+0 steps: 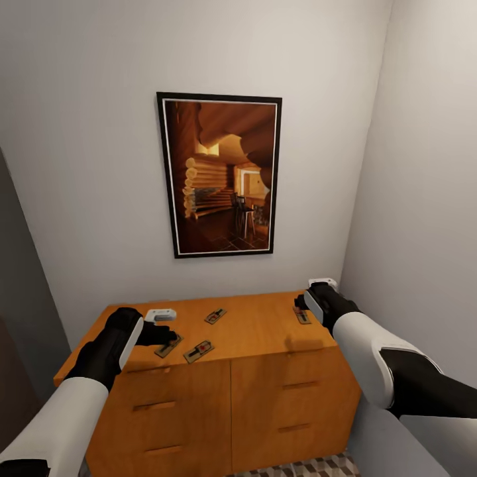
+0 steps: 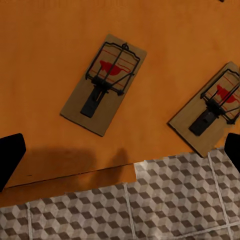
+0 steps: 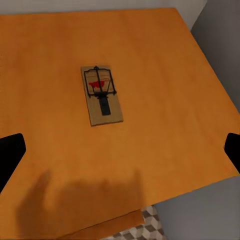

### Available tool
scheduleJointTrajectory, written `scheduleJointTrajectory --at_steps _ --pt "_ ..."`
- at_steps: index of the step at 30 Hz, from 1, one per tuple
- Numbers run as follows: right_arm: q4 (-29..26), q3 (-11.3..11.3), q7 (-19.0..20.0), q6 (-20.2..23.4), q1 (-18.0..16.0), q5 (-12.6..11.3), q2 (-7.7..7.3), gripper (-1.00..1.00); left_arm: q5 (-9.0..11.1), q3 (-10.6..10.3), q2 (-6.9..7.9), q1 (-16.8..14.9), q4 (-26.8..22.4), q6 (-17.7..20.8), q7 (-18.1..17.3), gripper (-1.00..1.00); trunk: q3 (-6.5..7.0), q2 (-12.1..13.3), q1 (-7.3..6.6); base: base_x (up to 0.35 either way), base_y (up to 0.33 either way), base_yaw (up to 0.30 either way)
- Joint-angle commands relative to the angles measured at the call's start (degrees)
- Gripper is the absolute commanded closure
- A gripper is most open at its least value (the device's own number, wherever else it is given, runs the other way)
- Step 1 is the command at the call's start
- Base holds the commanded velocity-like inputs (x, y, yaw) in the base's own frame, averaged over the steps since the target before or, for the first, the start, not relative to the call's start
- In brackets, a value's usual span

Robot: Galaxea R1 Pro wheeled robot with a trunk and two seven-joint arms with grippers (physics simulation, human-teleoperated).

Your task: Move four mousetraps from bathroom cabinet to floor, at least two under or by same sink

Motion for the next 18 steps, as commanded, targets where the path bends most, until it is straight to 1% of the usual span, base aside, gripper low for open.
scheduleJointTrajectory --at_steps 1,18 --pt "-0.09 -0.49 0.01 0.22 -0.04 0.56 0.06 -1.00 0.00 -0.08 0.06 -0.05 -0.14 0.22 -0.16 -1.00 -0.10 -0.07 0.03 0.059 0.000 0.000" --pt "0.00 -0.46 0.01 0.16 -0.04 0.54 0.00 -1.00 0.00 -0.08 0.08 -0.06 -0.29 0.22 -0.12 -1.00 -0.10 -0.07 0.03 0.010 0.000 0.000"
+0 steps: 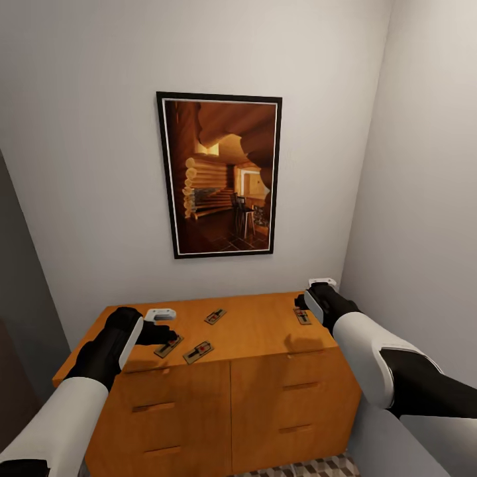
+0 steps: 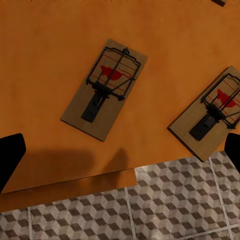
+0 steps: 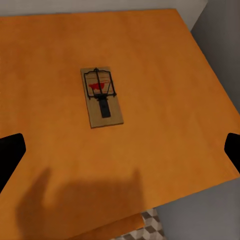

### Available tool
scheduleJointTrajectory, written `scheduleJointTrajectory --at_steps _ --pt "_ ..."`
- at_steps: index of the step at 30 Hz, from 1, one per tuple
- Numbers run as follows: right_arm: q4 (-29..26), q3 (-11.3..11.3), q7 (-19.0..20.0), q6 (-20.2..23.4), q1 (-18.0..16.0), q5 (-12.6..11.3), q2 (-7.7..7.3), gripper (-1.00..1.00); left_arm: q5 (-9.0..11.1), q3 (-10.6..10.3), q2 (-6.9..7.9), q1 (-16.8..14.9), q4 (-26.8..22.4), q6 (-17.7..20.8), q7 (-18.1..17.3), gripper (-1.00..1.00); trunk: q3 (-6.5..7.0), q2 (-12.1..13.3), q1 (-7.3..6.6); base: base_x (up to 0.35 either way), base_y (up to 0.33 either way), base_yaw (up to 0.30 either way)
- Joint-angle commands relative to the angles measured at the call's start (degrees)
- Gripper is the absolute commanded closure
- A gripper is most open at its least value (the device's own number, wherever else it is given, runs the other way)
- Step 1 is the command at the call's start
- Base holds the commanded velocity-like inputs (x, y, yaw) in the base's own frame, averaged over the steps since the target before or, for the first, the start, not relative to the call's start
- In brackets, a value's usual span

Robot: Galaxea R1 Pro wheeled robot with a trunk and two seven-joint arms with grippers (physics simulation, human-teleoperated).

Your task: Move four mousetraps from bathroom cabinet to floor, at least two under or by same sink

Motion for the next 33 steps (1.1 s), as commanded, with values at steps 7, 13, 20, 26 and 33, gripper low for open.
scheduleJointTrajectory --at_steps 7,13,20,26,33 --pt "-0.08 -0.46 0.01 0.32 -0.04 0.58 0.01 -1.00 0.00 -0.05 0.04 -0.05 -0.05 0.23 -0.11 -1.00 -0.10 -0.08 0.02 0.000 0.000 0.000" --pt "-0.08 -0.46 0.01 0.32 -0.04 0.58 -0.13 -1.00 0.00 -0.06 0.04 -0.06 -0.05 0.23 -0.11 -1.00 -0.10 -0.08 0.02 0.000 0.000 0.000" --pt "-0.08 -0.46 0.01 0.30 -0.04 0.58 -0.27 -1.00 0.00 -0.08 0.04 -0.05 -0.05 0.23 -0.13 -1.00 -0.10 -0.08 0.02 0.000 0.000 0.000" --pt "-0.08 -0.46 0.01 0.24 -0.04 0.58 -0.24 -1.00 0.07 -0.06 0.02 -0.04 -0.41 0.23 -0.18 -1.00 -0.10 -0.08 0.02 0.000 0.000 0.000" --pt "-0.08 -0.35 0.01 0.06 -0.04 0.58 -0.23 -1.00 0.12 -0.01 -0.02 -0.02 -1.68 0.23 -0.24 -1.00 -0.10 -0.08 0.02 0.000 0.000 0.000"
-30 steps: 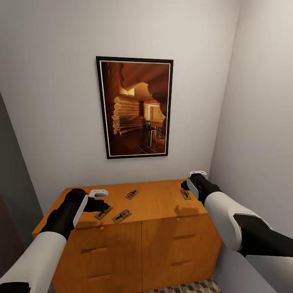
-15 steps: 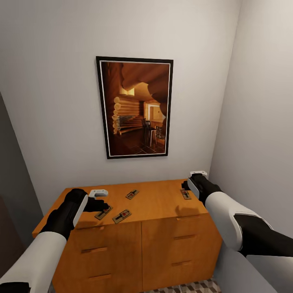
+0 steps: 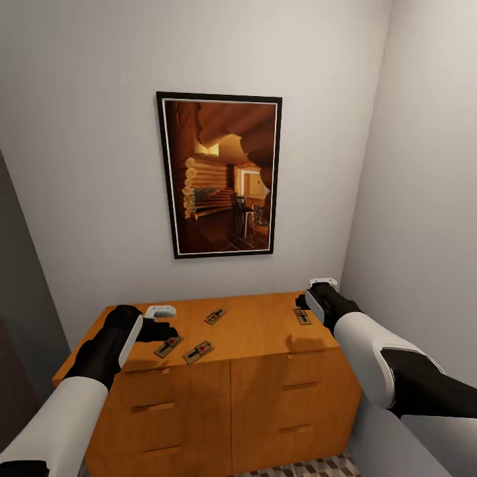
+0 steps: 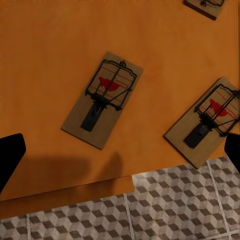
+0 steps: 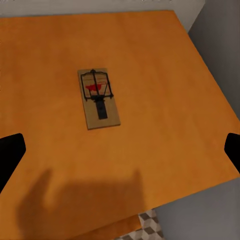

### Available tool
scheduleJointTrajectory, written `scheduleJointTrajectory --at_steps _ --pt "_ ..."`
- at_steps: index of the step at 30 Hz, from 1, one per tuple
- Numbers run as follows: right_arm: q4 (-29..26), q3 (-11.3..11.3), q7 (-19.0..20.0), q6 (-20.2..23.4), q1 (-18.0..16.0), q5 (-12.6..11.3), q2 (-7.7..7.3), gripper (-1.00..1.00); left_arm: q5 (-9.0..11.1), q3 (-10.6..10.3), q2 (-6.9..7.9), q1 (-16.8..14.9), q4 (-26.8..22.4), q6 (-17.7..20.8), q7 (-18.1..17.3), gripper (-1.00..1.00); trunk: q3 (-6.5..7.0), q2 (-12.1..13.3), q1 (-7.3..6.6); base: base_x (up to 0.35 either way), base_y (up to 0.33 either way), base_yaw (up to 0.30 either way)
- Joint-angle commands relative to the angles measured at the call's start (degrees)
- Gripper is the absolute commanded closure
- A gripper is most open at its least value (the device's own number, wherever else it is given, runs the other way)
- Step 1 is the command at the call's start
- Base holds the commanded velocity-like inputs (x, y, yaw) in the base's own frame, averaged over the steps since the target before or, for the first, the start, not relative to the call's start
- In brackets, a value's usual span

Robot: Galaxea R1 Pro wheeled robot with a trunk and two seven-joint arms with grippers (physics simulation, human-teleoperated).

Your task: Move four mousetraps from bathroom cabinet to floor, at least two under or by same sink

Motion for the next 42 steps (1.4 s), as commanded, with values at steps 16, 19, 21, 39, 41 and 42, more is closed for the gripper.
scheduleJointTrajectory --at_steps 16,19,21,39,41,42 --pt "0.06 -0.33 0.08 0.14 -0.04 0.53 0.30 -1.00 0.07 -0.19 -0.94 -0.04 -0.62 0.23 -0.41 -1.00 -0.10 -0.08 0.02 0.000 0.000 0.000" --pt "0.07 -0.33 0.09 0.14 -0.04 0.51 0.29 -1.00 0.07 -0.20 -1.07 -0.03 -0.72 0.23 -0.45 -1.00 -0.10 -0.08 0.02 0.000 0.000 0.000" --pt "0.08 -0.33 0.09 0.14 -0.04 0.52 0.27 -1.00 0.07 -0.21 -1.19 -0.04 -0.89 0.23 -0.47 -1.00 -0.10 -0.08 0.02 0.000 0.000 0.000" --pt "0.15 -0.33 0.10 0.13 -0.04 0.51 0.25 -1.00 -0.01 -0.22 -1.31 -0.06 -1.40 0.23 -0.34 -1.00 -0.10 -0.08 0.02 0.000 -0.062 0.000" --pt "0.15 -0.33 0.10 0.13 -0.04 0.51 0.25 -1.00 -0.01 -0.22 -1.31 -0.07 -1.40 0.23 -0.34 -1.00 -0.10 -0.08 0.02 0.000 -0.087 0.000" --pt "0.16 -0.33 0.10 0.13 -0.04 0.50 0.25 -1.00 -0.01 -0.22 -1.31 -0.05 -1.40 0.23 -0.34 -1.00 -0.10 -0.08 0.02 0.000 -0.070 0.000"
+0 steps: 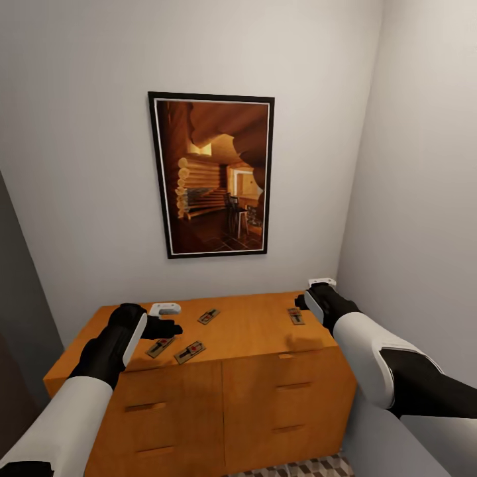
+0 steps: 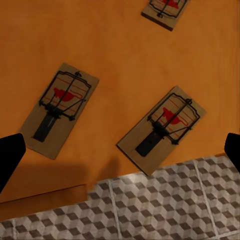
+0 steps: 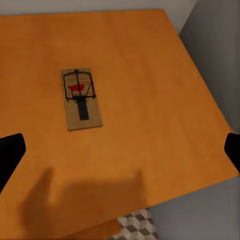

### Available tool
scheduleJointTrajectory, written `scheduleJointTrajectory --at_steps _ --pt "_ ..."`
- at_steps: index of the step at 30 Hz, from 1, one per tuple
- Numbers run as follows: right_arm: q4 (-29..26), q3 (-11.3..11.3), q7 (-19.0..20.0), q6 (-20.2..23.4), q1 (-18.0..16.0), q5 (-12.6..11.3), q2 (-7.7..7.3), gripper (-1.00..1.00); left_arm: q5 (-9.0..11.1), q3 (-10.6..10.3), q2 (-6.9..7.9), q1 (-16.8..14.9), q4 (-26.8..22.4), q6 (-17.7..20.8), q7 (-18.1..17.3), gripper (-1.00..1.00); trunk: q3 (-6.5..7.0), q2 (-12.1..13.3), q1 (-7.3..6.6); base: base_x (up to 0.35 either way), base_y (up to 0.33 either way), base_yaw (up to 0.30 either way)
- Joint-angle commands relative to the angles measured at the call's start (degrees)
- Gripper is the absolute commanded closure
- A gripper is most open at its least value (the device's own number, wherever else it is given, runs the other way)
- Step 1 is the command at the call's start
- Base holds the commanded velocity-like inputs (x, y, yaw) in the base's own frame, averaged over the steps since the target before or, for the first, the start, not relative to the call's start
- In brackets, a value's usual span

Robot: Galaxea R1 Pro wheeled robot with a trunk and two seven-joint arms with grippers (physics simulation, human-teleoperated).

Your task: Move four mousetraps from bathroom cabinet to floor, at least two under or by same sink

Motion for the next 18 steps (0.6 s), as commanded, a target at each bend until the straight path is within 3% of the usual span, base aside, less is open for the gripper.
scheduleJointTrajectory --at_steps 1,18 --pt "-0.09 -0.48 0.01 0.32 -0.04 0.58 0.05 -1.00 0.02 -0.07 0.04 -0.04 -0.05 0.23 -0.11 -1.00 -0.10 -0.08 0.02 0.000 -0.056 0.000" --pt "-0.07 -0.48 0.01 0.32 -0.04 0.58 0.01 -1.00 -0.04 -0.07 0.12 -0.08 -0.06 0.23 -0.10 -1.00 -0.10 -0.08 0.02 0.000 -0.014 0.000"
